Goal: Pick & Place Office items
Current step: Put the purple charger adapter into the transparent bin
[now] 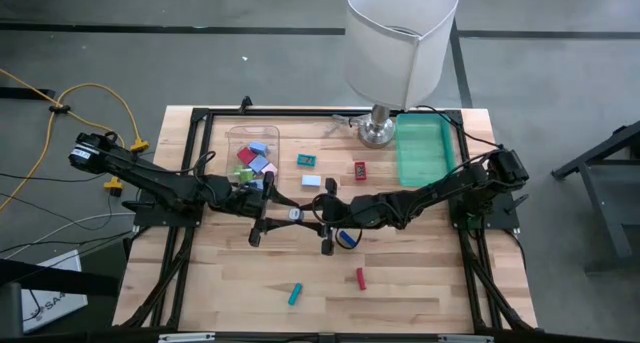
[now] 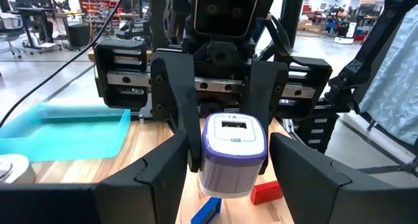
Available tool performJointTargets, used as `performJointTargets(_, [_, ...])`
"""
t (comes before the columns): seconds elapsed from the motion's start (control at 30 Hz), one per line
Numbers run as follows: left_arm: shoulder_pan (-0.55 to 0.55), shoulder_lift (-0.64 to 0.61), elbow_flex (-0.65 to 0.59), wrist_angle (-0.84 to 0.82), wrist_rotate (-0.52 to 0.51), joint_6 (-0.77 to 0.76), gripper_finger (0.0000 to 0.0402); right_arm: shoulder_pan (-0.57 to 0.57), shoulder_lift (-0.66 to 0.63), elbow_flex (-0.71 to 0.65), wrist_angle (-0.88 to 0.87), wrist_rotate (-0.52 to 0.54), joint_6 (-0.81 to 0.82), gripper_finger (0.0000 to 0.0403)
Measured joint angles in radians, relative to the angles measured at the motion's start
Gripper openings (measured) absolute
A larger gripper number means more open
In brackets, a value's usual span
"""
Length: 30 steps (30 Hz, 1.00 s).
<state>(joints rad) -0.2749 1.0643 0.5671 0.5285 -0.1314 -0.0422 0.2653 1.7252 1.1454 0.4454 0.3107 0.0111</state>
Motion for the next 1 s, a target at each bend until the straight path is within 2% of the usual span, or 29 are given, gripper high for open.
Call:
performJointTargets(0.2, [0.0, 0.0, 0.0, 0.0, 0.0, 0.027, 0.0195, 0.0, 0.0, 0.0, 0.0, 0.0, 0.0, 0.013])
performJointTargets(0.53, [0.0, 0.0, 0.0, -0.001, -0.003, 0.037, 0.0143, 0.0, 0.0, 0.0, -0.001, 0.006, 0.008, 0.0131])
performJointTargets(1.0, [0.0, 0.0, 0.0, 0.0, -0.001, 0.03, 0.0139, 0.0, 0.0, 0.0, -0.001, 0.002, 0.011, 0.0134])
